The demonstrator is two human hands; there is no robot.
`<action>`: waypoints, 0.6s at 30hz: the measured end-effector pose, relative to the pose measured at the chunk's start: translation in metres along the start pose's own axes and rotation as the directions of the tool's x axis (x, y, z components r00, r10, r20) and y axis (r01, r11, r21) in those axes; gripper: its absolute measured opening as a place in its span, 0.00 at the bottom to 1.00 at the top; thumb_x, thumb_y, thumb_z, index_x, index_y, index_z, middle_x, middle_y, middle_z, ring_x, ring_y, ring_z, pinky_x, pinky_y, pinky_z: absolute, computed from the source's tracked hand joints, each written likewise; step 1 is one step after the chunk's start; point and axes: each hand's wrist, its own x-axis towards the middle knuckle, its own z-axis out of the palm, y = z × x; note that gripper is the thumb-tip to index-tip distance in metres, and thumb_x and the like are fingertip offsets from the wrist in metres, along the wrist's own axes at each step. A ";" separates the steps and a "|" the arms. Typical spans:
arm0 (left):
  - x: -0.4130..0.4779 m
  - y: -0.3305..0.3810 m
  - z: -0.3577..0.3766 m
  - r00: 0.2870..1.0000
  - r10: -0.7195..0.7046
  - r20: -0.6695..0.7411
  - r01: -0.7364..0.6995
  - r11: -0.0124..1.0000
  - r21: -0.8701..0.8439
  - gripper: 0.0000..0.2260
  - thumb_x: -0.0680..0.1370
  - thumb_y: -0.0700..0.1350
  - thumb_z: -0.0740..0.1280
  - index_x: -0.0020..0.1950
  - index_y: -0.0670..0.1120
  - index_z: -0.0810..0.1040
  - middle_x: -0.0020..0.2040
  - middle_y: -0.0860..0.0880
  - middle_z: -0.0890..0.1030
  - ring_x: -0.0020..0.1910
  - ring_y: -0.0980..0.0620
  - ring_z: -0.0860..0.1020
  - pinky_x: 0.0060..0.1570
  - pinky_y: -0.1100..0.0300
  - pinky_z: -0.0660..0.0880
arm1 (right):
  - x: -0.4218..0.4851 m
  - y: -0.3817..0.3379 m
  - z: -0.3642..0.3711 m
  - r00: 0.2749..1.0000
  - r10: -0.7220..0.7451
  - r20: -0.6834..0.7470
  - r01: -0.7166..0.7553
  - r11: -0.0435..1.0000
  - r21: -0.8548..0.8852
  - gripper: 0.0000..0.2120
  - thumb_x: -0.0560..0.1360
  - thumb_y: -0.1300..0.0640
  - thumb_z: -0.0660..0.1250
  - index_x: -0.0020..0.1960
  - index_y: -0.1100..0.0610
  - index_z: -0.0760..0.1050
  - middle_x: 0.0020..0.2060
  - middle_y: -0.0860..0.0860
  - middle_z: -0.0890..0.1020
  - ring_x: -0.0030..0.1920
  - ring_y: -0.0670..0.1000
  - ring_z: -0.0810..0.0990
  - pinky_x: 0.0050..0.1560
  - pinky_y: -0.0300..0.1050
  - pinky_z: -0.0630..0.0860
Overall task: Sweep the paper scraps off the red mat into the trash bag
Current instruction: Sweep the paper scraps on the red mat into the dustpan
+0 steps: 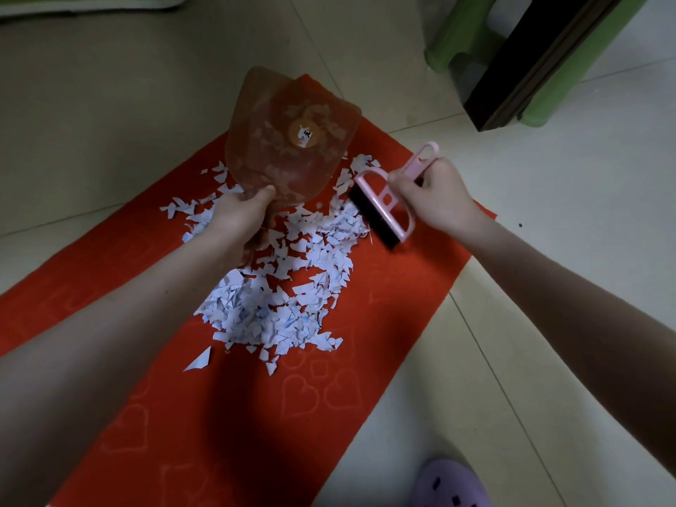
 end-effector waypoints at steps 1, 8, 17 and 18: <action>0.001 -0.001 -0.001 1.000 -0.001 -0.002 0.001 1.000 0.011 0.15 0.81 0.52 0.61 0.41 0.43 0.73 0.32 0.47 0.73 0.26 0.51 0.70 0.23 0.67 0.66 | -0.003 -0.003 -0.004 1.000 -0.023 -0.018 0.023 1.000 0.007 0.13 0.79 0.54 0.63 0.44 0.62 0.81 0.32 0.56 0.79 0.29 0.51 0.73 0.31 0.45 0.67; 0.002 -0.002 -0.002 1.000 -0.013 0.002 0.013 1.000 0.019 0.16 0.80 0.54 0.61 0.39 0.44 0.73 0.32 0.47 0.73 0.26 0.50 0.70 0.31 0.61 0.64 | 0.029 0.002 -0.001 0.962 0.105 -0.252 -0.188 0.924 -0.333 0.23 0.80 0.44 0.56 0.36 0.61 0.68 0.31 0.56 0.72 0.35 0.58 0.73 0.33 0.44 0.61; -0.001 -0.003 -0.001 1.000 0.023 0.003 -0.023 0.999 -0.030 0.14 0.81 0.51 0.61 0.40 0.44 0.72 0.32 0.47 0.73 0.26 0.51 0.69 0.19 0.71 0.64 | -0.020 -0.009 0.045 0.999 -0.044 0.009 0.045 0.945 -0.325 0.17 0.79 0.47 0.58 0.50 0.61 0.77 0.39 0.55 0.79 0.33 0.53 0.74 0.31 0.44 0.65; -0.001 -0.003 -0.001 1.000 0.024 0.001 -0.024 0.999 -0.029 0.14 0.81 0.51 0.62 0.40 0.44 0.73 0.32 0.47 0.73 0.27 0.51 0.69 0.19 0.71 0.64 | -0.026 -0.012 0.043 0.998 -0.061 0.033 0.067 0.963 -0.262 0.15 0.79 0.49 0.59 0.52 0.59 0.79 0.40 0.57 0.82 0.33 0.53 0.76 0.30 0.45 0.67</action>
